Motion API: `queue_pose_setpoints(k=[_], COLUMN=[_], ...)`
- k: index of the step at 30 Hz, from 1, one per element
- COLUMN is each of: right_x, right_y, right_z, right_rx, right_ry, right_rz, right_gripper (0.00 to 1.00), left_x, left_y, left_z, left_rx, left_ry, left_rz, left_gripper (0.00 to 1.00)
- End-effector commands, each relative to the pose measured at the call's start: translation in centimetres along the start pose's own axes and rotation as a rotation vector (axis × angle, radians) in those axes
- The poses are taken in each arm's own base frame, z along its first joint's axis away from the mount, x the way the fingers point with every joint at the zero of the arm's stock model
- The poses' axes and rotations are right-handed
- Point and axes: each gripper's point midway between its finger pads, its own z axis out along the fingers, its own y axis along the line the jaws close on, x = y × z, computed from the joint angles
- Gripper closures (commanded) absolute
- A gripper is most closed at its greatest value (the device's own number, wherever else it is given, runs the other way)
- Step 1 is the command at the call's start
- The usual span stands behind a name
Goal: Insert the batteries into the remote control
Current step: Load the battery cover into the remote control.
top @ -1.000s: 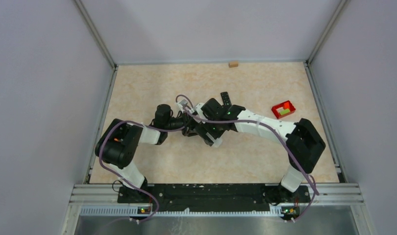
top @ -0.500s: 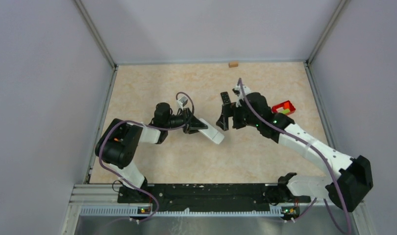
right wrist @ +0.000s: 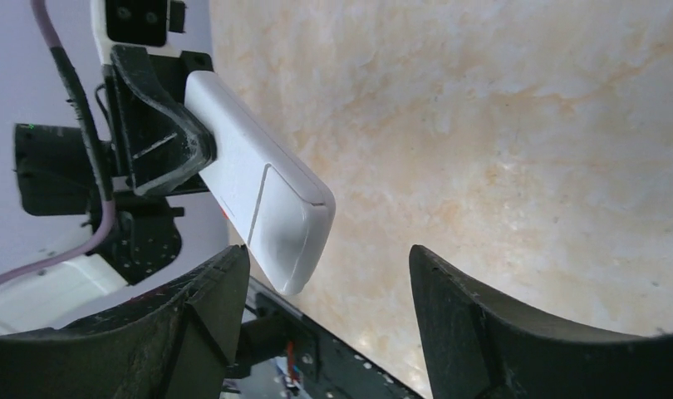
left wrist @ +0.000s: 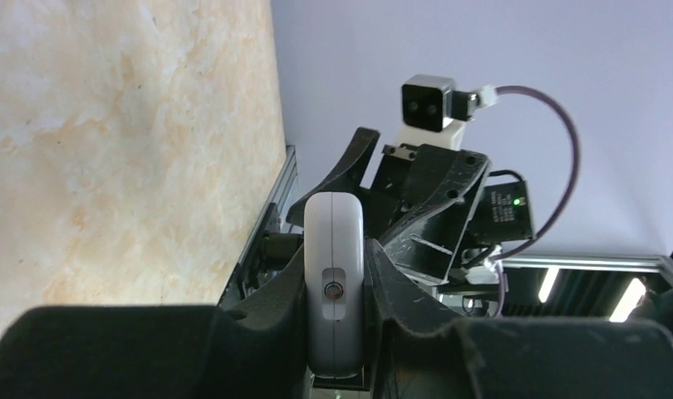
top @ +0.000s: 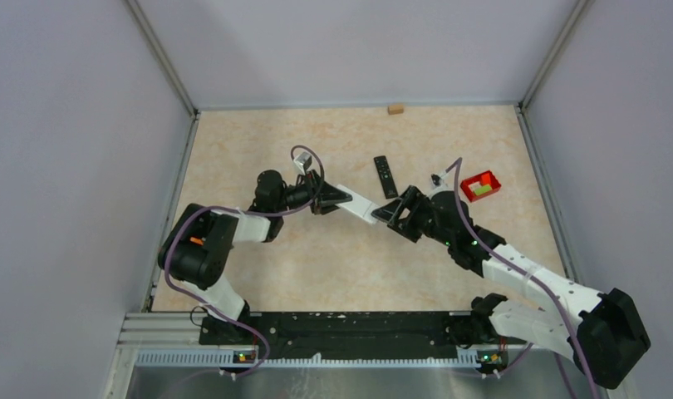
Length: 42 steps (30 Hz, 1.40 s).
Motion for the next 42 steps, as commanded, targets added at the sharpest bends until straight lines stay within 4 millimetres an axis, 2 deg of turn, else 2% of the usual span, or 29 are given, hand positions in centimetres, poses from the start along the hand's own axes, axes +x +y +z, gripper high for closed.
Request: queue_pose_setpoints(k=[1,5,11,19,23,28,32,42], right_x=[-2.1,-2.2,-2.2,-1.4,-0.8,0.2,0.5,-0.6], right_y=[4.6,4.6,4.5,4.9,6.1,9.0,10.6,12.3], right_z=[-0.8,-0.7,0.3,1.5,2.0,2.1,2.3,4.8], right_rx=[-0.194,-0.222,-0.238,-0.299,-0.372,-0.499,-0.566,-0.498], right_ry=[-0.083,-0.1,-0.106,-0.07,-0.047,-0.009,0.02,0.047], right_rz=[0.127,0.138,0.125,0.103,0.04,-0.097,-0.141,-0.167], right_gripper=[0.33,0.43,0.51,0.74,0.83,0.85,0.84,0.79], left_x=[-1.4,-1.4,-1.0,-0.3,0.3,1.3,2.7,5.8], left_y=[-4.7,-5.4,-6.6,-8.3,-9.3,-9.8,-10.1,-8.9], left_z=[-0.2,-0.3,-0.5,-1.1,-1.1,-0.6,0.1,1.6], left_rx=[0.125,0.151,0.184,0.215,0.232,0.241,0.249,0.165], left_ry=[-0.038,-0.037,-0.021,-0.005,0.01,0.039,0.083,0.172], left_rz=[0.054,0.038,0.042,0.076,0.087,0.079,0.099,0.221], left_gripper=[1.0,1.0,1.0,1.0,1.0,1.0,1.0,1.0])
